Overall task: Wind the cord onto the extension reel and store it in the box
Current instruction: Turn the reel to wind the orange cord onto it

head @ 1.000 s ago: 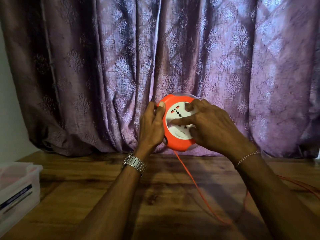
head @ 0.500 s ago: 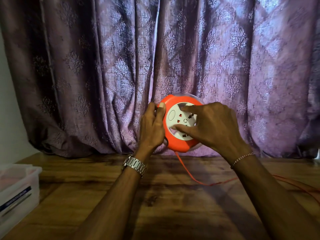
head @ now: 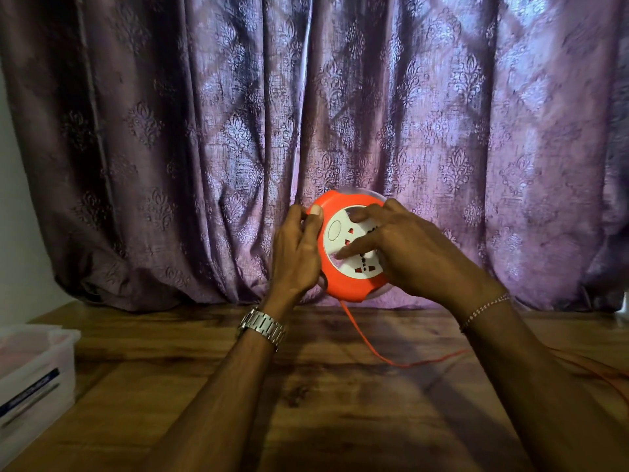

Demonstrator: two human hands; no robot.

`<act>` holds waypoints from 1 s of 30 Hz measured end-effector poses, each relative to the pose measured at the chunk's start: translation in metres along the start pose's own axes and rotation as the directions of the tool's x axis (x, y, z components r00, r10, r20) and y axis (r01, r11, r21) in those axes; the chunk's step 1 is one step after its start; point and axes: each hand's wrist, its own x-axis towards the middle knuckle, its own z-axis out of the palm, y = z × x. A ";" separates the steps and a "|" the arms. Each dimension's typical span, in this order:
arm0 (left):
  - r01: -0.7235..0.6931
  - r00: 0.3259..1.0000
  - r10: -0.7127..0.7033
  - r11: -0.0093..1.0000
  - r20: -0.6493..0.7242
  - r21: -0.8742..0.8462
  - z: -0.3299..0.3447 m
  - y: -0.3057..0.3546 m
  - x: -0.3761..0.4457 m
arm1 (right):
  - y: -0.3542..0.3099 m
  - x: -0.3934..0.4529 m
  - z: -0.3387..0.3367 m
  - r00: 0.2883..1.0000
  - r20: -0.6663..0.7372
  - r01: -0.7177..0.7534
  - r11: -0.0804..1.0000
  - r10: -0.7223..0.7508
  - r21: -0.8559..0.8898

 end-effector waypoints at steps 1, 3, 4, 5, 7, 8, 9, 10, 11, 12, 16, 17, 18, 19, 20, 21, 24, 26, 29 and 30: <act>-0.005 1.000 0.005 1.000 -0.002 0.011 0.000 0.001 0.000 | -0.001 0.000 0.000 1.000 -0.021 -0.004 1.000 0.003 -0.030; -0.024 1.000 0.024 0.999 -0.005 0.046 0.001 0.002 -0.002 | -0.002 -0.001 0.001 0.998 -0.059 -0.031 0.998 0.027 -0.058; -0.031 0.999 0.032 0.998 -0.006 0.059 0.001 0.003 -0.003 | -0.002 -0.002 0.001 0.997 -0.070 -0.044 0.997 0.040 -0.060; -0.034 0.999 0.034 0.997 -0.009 0.066 0.002 0.002 -0.003 | -0.002 -0.003 0.002 0.996 -0.078 -0.057 0.997 0.052 -0.060; -0.033 0.999 0.034 0.997 -0.011 0.068 0.002 0.002 -0.003 | -0.002 -0.005 0.002 0.993 -0.085 -0.084 0.995 0.079 -0.062; -0.031 0.999 0.032 0.998 -0.009 0.059 0.002 0.001 -0.003 | -0.001 -0.005 0.003 0.991 -0.096 -0.098 0.993 0.092 -0.065; -0.029 1.000 0.029 0.999 -0.008 0.045 0.002 0.001 -0.003 | -0.001 -0.006 0.004 0.988 -0.115 -0.114 0.991 0.106 -0.067; -0.025 1.000 0.025 0.999 -0.006 0.028 0.001 0.001 -0.002 | 0.000 -0.006 0.006 0.982 -0.140 -0.136 0.988 0.126 -0.066; -0.020 1.000 0.020 1.000 -0.006 0.012 0.001 0.001 -0.002 | 0.001 -0.006 0.008 0.975 -0.168 -0.159 0.985 0.146 -0.062; -0.016 1.000 0.016 1.000 -0.006 0.001 0.001 0.001 -0.002 | 0.001 -0.005 0.010 0.966 -0.197 -0.180 0.982 0.167 -0.051; -0.014 1.000 0.014 1.000 -0.009 0.016 0.000 0.003 -0.001 | -0.003 -0.001 0.017 0.927 -0.253 -0.263 0.960 0.278 0.092; -0.013 1.000 0.013 1.000 -0.009 0.018 0.000 0.003 0.000 | -0.005 0.000 0.019 0.912 -0.279 -0.280 0.953 0.302 0.116; -0.012 1.000 0.012 1.000 -0.008 0.015 -0.001 0.004 0.000 | -0.007 0.000 0.020 0.895 -0.311 -0.293 0.948 0.319 0.128; -0.011 1.000 0.011 1.000 -0.009 0.010 -0.001 0.004 0.000 | -0.008 0.000 0.020 0.884 -0.331 -0.304 0.944 0.331 0.132; -0.010 1.000 0.011 1.000 -0.009 0.005 -0.001 0.005 0.000 | -0.009 0.000 0.020 0.880 -0.334 -0.312 0.941 0.338 0.129; -0.010 1.000 0.010 1.000 -0.009 0.001 -0.001 0.005 0.001 | -0.009 0.000 0.019 0.882 -0.328 -0.318 0.941 0.339 0.119; -0.018 1.000 0.018 1.000 -0.007 0.002 -0.001 0.003 0.001 | -0.007 -0.001 0.014 0.888 -0.330 -0.325 0.945 0.320 0.044; -0.015 1.000 0.015 1.000 -0.004 0.000 -0.001 0.002 0.001 | -0.005 0.000 0.011 0.914 -0.309 -0.266 0.963 0.264 0.037; -0.019 1.000 0.019 1.000 -0.016 -0.001 -0.001 0.001 0.001 | 0.002 0.001 0.007 0.963 -0.248 -0.079 0.989 0.107 0.122; -0.016 1.000 0.016 1.000 -0.018 -0.008 -0.001 0.001 0.002 | 0.005 0.001 0.006 0.972 -0.225 -0.034 0.990 0.065 0.140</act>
